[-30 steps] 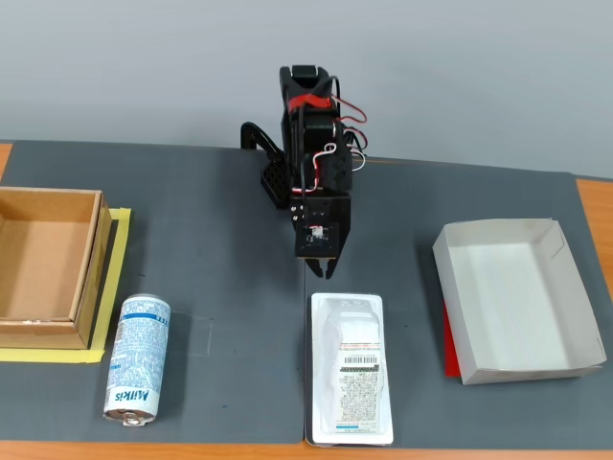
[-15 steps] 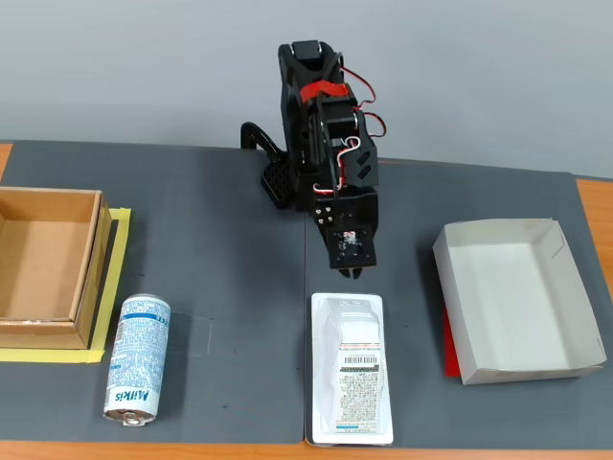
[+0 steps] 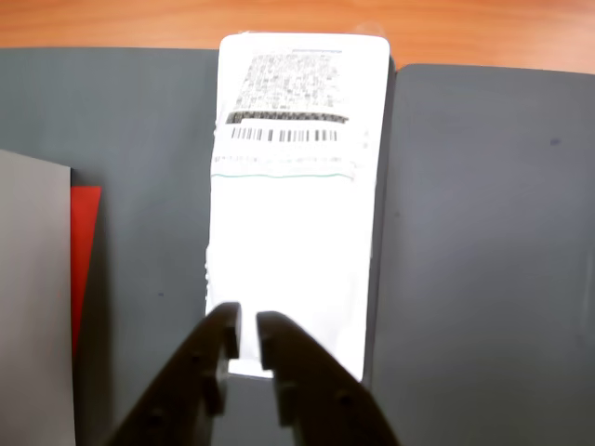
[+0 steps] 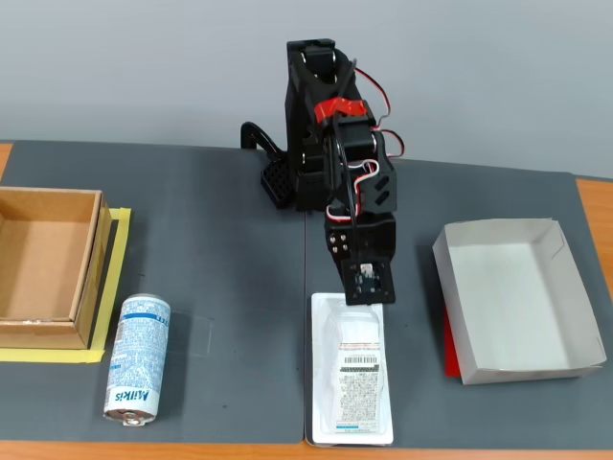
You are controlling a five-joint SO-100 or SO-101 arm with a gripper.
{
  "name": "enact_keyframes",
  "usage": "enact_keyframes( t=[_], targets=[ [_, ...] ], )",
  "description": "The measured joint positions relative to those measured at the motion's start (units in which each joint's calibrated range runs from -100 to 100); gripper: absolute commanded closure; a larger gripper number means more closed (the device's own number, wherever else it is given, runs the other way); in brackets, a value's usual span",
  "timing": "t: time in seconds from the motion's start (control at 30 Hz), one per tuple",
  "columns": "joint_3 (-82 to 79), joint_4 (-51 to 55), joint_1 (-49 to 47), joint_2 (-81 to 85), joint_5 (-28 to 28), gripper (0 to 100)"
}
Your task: Pick the sandwich and put it in the gray box
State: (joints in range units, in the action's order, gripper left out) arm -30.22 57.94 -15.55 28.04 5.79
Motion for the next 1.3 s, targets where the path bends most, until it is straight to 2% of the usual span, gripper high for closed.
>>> enact_keyframes(
  t=[0.3, 0.53, 0.63, 0.8, 0.87, 1.03, 1.3],
  targets=[
    [9.6, 0.0, 0.0, -9.3, 0.0, 98],
    [10.5, 0.0, 0.0, -10.1, 0.0, 97],
    [10.5, 0.0, 0.0, -10.1, 0.0, 89],
    [10.5, 0.2, -0.1, -10.1, -0.2, 64],
    [10.5, 0.9, -0.5, -10.1, -0.2, 57],
    [10.5, 4.3, -2.6, -10.5, -0.2, 55],
    [10.6, 4.3, -4.8, -11.1, -0.2, 55]
  ],
)
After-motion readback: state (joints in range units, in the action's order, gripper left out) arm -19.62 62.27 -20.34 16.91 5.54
